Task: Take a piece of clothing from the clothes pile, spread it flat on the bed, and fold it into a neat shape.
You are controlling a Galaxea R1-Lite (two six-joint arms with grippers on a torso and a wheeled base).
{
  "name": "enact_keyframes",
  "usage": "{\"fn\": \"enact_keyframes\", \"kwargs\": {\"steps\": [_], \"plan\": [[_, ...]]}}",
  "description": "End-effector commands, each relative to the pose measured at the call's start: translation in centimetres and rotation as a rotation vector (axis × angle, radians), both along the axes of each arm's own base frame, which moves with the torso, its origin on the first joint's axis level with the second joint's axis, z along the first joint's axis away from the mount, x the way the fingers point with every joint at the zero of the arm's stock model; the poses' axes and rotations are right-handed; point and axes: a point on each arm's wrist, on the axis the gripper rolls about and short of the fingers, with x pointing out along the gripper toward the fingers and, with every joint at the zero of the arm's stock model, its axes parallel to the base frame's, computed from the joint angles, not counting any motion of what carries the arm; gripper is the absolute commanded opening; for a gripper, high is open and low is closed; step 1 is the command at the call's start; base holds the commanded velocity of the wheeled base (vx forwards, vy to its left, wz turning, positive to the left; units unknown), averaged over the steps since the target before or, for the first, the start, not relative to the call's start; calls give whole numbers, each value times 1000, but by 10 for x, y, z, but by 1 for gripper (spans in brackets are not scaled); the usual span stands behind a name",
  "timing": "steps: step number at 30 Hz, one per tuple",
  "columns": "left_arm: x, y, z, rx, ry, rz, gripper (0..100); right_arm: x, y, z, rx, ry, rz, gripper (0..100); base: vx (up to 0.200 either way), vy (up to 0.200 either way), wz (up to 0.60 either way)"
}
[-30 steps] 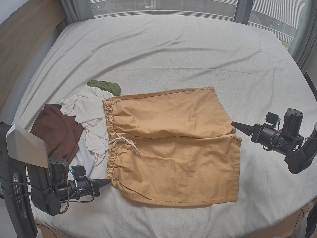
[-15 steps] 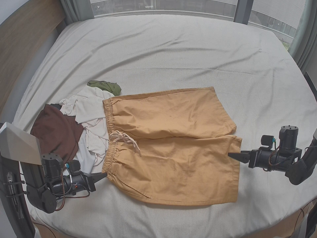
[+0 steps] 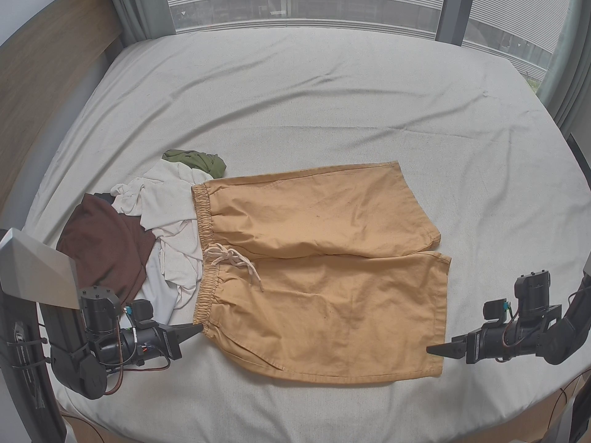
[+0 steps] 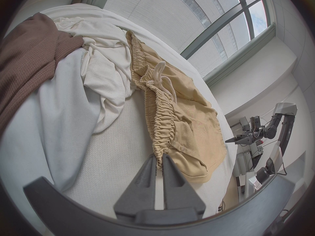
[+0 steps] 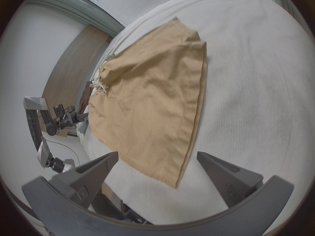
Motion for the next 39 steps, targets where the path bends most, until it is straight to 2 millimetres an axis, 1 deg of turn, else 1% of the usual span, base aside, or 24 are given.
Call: {"fn": "enact_keyframes", "kwargs": {"steps": [1,3,9,15,19,24,25,33,39], "plan": [[-2,0,0,-1,8,-3,0,-6,0,-16,-16,80,13,100,0,0,0],[-4,0,-1,-1,17,-4,0,-9,0,-21,-20,109,17,100,0,0,0],[-6,0,-1,2,19,-6,0,-8,1,-33,-24,160,23,100,0,0,0],[-5,0,-1,4,14,-5,0,-8,3,-35,-25,166,31,100,0,0,0],[-5,0,0,4,13,-5,0,-7,8,-37,-25,171,48,100,0,0,0],[-5,0,-1,5,14,-5,0,-2,10,-38,-33,160,44,100,0,0,0],[-5,0,-1,5,14,-5,0,-2,10,-38,-34,159,43,0,0,0,0],[-5,0,-1,5,14,-5,0,2,10,-41,-29,136,28,0,0,0,0],[-5,1,-1,5,15,-2,0,-1,12,-40,-40,139,24,0,0,0,0]]}}
